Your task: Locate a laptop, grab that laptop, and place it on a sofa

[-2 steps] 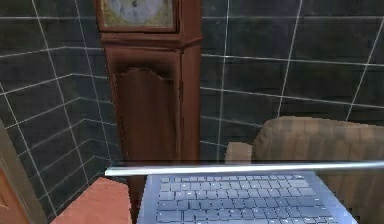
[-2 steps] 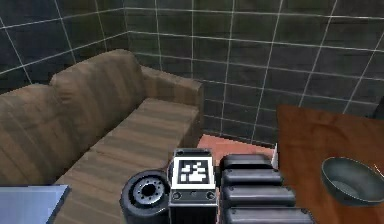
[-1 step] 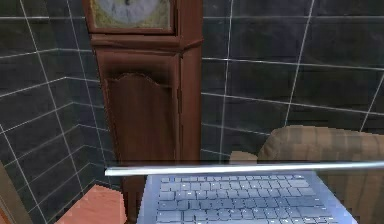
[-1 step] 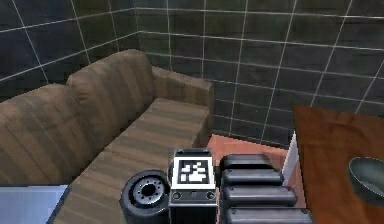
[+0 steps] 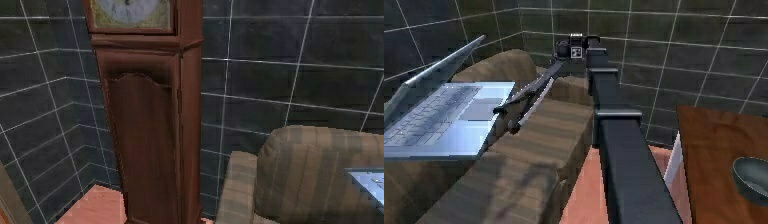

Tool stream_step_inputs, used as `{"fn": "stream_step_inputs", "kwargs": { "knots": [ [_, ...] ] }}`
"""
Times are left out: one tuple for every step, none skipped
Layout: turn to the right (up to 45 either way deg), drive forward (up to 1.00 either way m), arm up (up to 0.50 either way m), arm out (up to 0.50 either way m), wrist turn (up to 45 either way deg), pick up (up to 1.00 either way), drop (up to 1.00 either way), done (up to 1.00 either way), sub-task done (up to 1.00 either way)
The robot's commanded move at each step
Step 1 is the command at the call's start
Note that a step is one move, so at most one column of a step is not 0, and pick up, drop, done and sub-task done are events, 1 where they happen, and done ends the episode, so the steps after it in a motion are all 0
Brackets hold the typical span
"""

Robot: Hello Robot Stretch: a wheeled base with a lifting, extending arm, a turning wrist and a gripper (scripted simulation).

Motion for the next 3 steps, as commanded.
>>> {"fn": "stream_step_inputs", "kwargs": {
  "knots": [
    [0.0,0.00,0.00,0.00,39.0,0.00,0.00,0.00,0.00],
    [0.0,0.00,-0.30,0.00,0.0,0.00,0.00,0.00,0.00],
    [0.0,0.00,-0.32,0.00,0.0,0.00,0.00,0.00,0.00]
  ]
}}
